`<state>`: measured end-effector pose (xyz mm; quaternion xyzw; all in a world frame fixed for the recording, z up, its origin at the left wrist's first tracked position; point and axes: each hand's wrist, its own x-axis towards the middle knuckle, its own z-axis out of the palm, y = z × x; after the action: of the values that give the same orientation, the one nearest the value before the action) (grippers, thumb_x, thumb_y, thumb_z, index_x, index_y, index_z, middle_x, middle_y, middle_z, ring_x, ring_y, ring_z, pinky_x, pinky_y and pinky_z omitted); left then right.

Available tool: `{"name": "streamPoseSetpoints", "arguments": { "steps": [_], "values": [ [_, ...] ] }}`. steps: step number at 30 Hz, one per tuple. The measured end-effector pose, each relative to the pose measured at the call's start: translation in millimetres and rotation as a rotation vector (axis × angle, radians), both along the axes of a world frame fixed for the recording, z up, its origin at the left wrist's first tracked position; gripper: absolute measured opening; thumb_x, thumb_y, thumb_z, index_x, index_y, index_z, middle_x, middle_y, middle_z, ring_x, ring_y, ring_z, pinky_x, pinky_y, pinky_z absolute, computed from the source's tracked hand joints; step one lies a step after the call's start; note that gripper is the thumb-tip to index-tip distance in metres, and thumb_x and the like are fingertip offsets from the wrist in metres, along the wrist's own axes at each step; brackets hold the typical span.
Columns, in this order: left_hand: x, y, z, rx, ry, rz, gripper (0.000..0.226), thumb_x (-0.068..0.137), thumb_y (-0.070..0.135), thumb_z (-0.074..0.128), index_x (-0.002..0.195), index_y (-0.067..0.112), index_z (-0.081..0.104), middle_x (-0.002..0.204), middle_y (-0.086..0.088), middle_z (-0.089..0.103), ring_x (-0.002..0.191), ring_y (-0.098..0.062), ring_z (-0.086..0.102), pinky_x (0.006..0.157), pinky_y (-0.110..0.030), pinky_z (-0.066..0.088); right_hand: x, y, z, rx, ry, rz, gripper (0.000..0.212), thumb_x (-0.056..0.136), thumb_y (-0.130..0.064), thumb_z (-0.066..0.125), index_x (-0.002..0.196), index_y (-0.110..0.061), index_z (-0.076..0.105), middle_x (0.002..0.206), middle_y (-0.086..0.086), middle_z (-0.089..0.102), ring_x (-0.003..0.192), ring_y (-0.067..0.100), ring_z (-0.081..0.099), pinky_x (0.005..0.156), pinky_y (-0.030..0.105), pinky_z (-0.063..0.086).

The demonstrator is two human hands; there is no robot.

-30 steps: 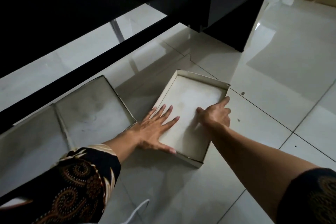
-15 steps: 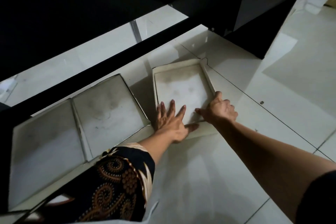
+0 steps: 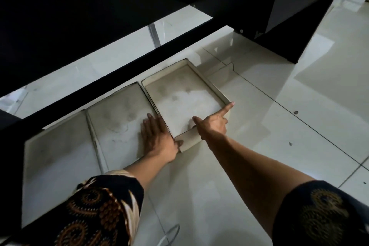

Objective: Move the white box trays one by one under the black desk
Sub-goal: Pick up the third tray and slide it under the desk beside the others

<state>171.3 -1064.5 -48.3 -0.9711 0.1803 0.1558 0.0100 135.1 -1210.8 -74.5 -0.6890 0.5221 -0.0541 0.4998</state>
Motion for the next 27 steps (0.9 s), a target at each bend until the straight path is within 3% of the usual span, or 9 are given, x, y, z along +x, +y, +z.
{"name": "streamPoseSetpoints", "arguments": {
  "steps": [4,12,20,23,27],
  "values": [
    [1.0,10.3,-5.4,-0.078,0.111,0.025,0.086,0.098,0.048,0.045,0.156,0.008,-0.004,0.162,-0.018,-0.019,0.148,-0.044,-0.014,0.122,-0.052,0.005,8.0,1.2,4.5,0.028,-0.009,0.001,0.135,0.079,-0.033,0.077,0.139,-0.035,-0.044,0.132,0.025,0.044,0.084,0.038,0.067,0.083,0.047,0.058],
    [-2.9,14.6,-9.6,-0.095,0.108,-0.011,0.069,0.103,0.036,0.038,0.157,0.013,0.001,0.162,-0.019,-0.018,0.149,-0.042,-0.013,0.121,-0.053,0.002,7.3,1.1,10.0,0.061,-0.006,0.000,0.131,0.082,-0.026,0.075,0.141,-0.035,-0.042,0.135,0.026,0.042,0.090,0.038,0.064,0.084,0.046,0.058],
    [-10.8,8.2,8.9,-0.064,0.185,0.062,0.067,0.104,0.037,0.034,0.157,0.020,-0.001,0.162,-0.017,-0.020,0.149,-0.040,-0.016,0.122,-0.052,0.000,-3.7,-2.2,19.9,0.026,0.113,0.162,0.137,0.077,-0.060,0.073,0.142,-0.026,-0.043,0.141,0.027,0.042,0.102,0.040,0.065,0.089,0.049,0.056],
    [-15.2,4.0,25.3,-0.046,0.218,0.082,0.072,0.102,0.047,0.032,0.157,0.019,-0.004,0.162,-0.013,-0.023,0.149,-0.035,-0.018,0.122,-0.050,-0.004,-12.7,3.0,30.6,0.003,0.158,0.244,0.135,0.078,-0.061,0.072,0.146,-0.020,-0.037,0.143,0.026,0.038,0.111,0.041,0.060,0.094,0.048,0.054],
    [-15.8,-2.2,55.8,-0.049,0.199,0.047,0.072,0.099,0.056,0.029,0.156,0.031,-0.009,0.162,-0.008,-0.023,0.149,-0.031,-0.020,0.121,-0.048,-0.008,-18.8,7.0,56.3,-0.053,0.163,0.366,0.126,0.081,-0.060,0.070,0.153,-0.012,-0.021,0.151,0.027,0.028,0.128,0.039,0.050,0.105,0.041,0.041]
  ]
}}
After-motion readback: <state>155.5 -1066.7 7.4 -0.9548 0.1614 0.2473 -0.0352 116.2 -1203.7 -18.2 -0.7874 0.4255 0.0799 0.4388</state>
